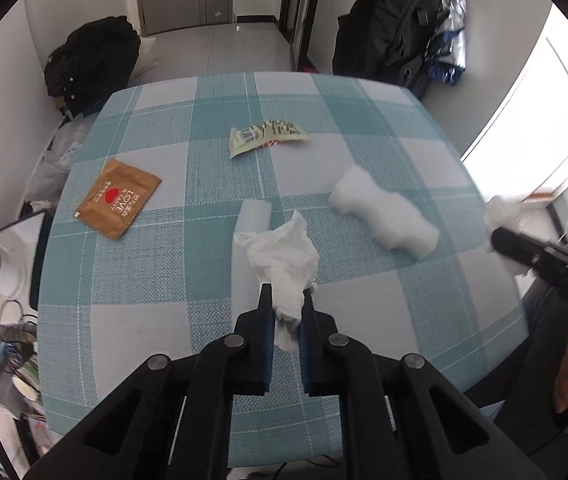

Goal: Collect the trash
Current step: 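Grasp another white tissue with the left gripper while the right gripper holds its tissue, then carry both held tissues over the white bin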

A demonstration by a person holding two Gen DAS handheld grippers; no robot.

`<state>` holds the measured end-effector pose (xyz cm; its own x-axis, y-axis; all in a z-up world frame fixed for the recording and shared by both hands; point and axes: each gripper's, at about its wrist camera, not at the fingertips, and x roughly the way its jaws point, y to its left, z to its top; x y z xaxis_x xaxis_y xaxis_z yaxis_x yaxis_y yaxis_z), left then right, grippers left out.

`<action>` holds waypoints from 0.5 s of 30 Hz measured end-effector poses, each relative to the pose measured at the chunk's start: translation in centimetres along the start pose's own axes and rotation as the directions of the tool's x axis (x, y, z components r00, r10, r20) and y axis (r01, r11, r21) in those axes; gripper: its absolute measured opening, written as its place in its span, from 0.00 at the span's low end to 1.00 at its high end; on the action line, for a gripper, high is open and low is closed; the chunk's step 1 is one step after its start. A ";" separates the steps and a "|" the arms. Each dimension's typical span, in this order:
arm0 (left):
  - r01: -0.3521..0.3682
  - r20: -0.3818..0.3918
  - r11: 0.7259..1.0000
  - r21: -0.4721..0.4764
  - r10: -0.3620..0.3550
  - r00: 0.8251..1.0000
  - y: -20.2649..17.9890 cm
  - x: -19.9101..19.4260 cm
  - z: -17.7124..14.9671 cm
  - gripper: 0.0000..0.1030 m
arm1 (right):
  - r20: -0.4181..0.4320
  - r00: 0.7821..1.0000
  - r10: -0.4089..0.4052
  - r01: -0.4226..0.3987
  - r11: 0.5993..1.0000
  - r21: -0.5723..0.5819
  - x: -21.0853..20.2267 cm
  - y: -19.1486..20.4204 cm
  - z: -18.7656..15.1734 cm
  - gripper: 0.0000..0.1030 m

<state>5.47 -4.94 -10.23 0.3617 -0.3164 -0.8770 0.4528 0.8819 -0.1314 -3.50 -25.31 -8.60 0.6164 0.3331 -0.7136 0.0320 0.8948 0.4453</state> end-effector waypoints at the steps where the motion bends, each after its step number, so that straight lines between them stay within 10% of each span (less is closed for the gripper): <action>1: 0.015 0.008 1.000 -0.011 -0.015 1.000 0.1 -0.2 0.1 0.06 | -0.001 1.000 0.000 0.000 1.000 0.000 0.0 0.0 0.0 0.14; 15: 0.054 0.135 0.998 -0.017 -0.051 0.990 -0.2 -3.4 1.3 0.05 | 0.008 1.000 0.014 -0.013 1.000 -0.016 0.1 0.6 0.0 0.14</action>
<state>5.21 -4.53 -6.66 0.4446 -0.4049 -0.7990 0.4580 0.8693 -0.1857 -3.42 -24.70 -8.38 0.6230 0.3428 -0.7031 0.0110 0.8949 0.4460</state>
